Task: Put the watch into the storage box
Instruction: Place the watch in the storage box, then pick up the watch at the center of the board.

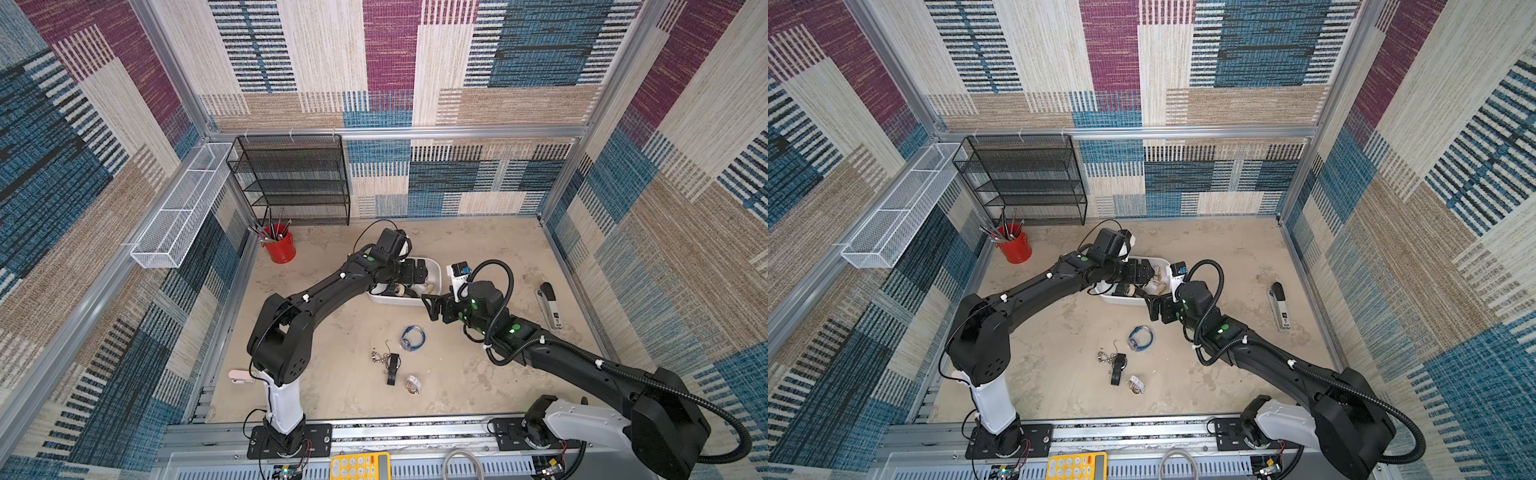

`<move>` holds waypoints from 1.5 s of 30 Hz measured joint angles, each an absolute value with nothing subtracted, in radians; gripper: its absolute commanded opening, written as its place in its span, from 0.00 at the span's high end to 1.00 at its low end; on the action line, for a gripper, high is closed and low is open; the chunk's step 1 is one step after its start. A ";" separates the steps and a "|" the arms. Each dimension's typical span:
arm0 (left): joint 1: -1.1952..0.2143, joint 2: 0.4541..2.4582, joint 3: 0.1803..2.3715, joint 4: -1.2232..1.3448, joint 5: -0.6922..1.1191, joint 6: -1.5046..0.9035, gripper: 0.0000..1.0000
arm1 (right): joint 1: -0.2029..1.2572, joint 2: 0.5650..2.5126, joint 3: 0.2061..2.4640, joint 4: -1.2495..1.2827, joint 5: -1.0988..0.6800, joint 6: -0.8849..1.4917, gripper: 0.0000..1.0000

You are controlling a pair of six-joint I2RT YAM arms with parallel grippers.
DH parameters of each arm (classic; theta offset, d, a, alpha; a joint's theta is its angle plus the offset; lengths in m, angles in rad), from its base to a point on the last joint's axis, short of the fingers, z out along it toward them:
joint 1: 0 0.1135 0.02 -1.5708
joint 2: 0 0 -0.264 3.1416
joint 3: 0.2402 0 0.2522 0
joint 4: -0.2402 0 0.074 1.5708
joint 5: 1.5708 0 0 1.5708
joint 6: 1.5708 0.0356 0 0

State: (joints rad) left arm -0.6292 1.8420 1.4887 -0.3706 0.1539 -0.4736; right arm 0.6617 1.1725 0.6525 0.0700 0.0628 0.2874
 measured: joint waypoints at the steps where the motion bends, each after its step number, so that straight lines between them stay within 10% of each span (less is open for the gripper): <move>1: -0.628 1.828 1.479 -0.367 0.149 -0.471 0.00 | 0.662 1.172 0.653 0.070 0.063 0.287 0.00; 30: -0.617 0.977 0.596 -0.152 -0.099 -0.495 0.00 | 0.662 1.265 0.661 0.051 0.007 0.310 0.00; 45: -0.617 0.941 0.546 -0.151 -0.086 -0.505 0.01 | 0.662 1.358 0.633 -0.058 -0.053 0.314 0.29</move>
